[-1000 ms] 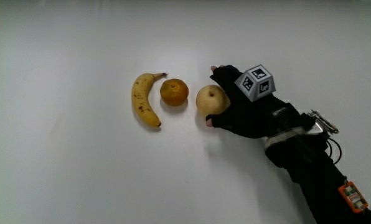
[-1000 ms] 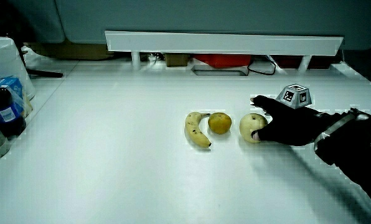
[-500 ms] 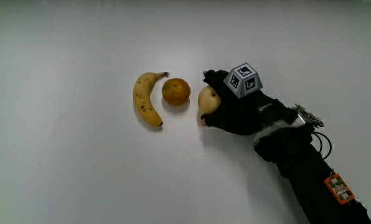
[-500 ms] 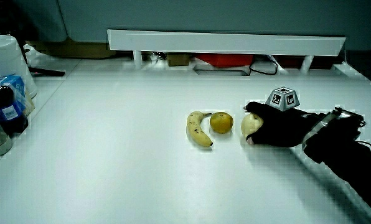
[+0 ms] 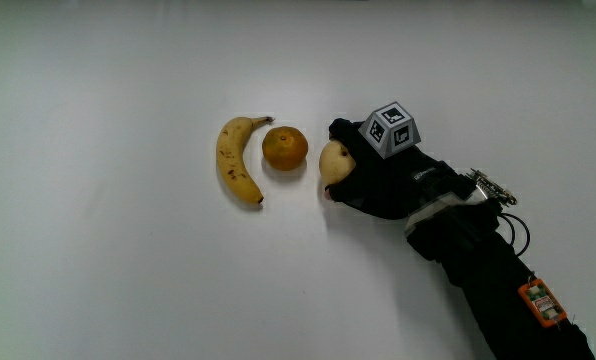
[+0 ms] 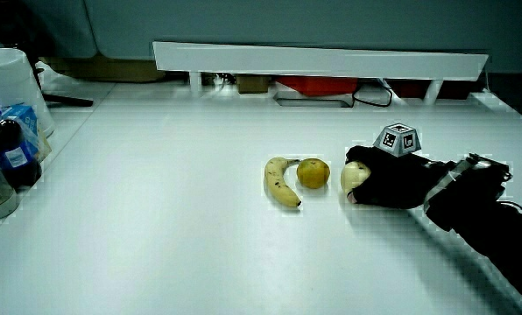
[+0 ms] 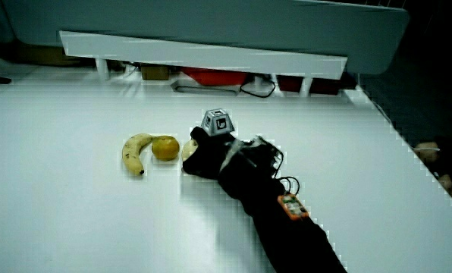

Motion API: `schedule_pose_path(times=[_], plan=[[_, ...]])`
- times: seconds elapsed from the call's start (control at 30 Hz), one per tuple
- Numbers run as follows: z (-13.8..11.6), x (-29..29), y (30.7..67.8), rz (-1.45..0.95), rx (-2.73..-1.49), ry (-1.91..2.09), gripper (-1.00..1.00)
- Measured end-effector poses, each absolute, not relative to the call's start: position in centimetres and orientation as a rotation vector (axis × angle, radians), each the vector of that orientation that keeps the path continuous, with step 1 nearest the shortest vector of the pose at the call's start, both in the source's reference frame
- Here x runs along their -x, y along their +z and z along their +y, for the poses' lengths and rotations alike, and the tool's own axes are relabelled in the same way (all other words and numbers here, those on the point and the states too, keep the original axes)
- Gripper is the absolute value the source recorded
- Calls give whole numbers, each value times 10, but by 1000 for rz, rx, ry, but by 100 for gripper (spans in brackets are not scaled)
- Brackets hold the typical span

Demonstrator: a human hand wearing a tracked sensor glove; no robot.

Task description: Pick pear no leg

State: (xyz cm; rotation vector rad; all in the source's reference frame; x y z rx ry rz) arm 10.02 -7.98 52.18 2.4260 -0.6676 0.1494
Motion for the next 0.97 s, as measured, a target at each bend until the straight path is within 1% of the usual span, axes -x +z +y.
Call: schedule_pose_path(times=[0.17,0.53,0.6,0.63,0.77,0.83,0.87,0.97], plan=[[-80,-102,526,-665,-2426,167,100],[-82,-109,520,-656,-2437,228,100],[-82,-110,512,-668,-2464,250,100],[-81,-110,507,-685,-2457,282,100],[-76,-104,480,-759,-2502,302,100],[-71,-99,464,-805,-2521,315,100],[-69,-98,462,-826,-2507,342,100],[-57,-89,442,-921,-2521,346,100]])
